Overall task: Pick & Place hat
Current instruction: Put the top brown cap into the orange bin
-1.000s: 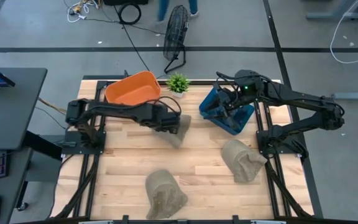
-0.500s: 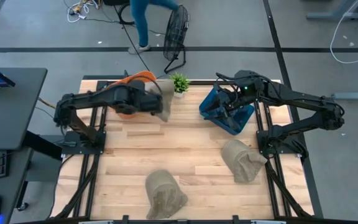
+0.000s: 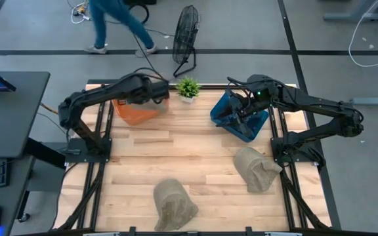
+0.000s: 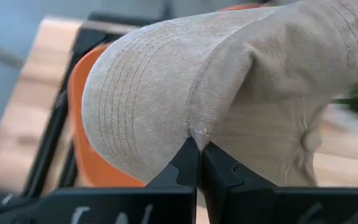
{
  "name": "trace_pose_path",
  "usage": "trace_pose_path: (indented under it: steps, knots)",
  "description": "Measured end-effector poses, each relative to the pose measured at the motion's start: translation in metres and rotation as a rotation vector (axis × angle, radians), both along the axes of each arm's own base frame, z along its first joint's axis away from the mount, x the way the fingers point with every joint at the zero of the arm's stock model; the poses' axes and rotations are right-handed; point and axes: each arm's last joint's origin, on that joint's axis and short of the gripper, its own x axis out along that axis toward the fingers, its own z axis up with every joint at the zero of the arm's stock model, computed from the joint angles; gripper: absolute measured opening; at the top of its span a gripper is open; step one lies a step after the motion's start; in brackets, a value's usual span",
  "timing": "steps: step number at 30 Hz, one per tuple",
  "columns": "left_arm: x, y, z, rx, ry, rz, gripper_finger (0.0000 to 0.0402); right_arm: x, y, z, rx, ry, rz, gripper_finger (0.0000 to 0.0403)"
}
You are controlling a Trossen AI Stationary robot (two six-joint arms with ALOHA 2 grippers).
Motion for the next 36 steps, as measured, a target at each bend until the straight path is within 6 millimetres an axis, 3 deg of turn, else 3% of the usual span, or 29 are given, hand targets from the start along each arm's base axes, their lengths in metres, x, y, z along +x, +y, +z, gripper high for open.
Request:
trace_pose_path:
  steps: [5, 12, 23, 31, 36]
  knots:
    - [-0.012, 0.011, -0.034, -0.101, 0.075, 0.111, 0.0009, 0.000, 0.000, 0.000, 0.000, 0.001, 0.000, 0.0140]
    - [-0.025, 0.017, -0.061, -0.091, 0.154, 0.215, 0.0010, 0.000, 0.000, 0.000, 0.000, 0.001, 0.000, 0.0140]
    - [-0.018, 0.037, -0.081, 0.084, 0.024, 0.241, 0.0011, 0.000, 0.000, 0.000, 0.000, 0.001, 0.000, 0.0140]
    - [-0.020, 0.036, -0.081, 0.085, 0.058, 0.240, 0.0011, 0.000, 0.000, 0.000, 0.000, 0.001, 0.000, 0.0140]
    - [-0.027, 0.032, -0.097, 0.067, 0.100, 0.263, 0.0011, 0.000, 0.000, 0.000, 0.000, 0.001, 0.000, 0.0140]
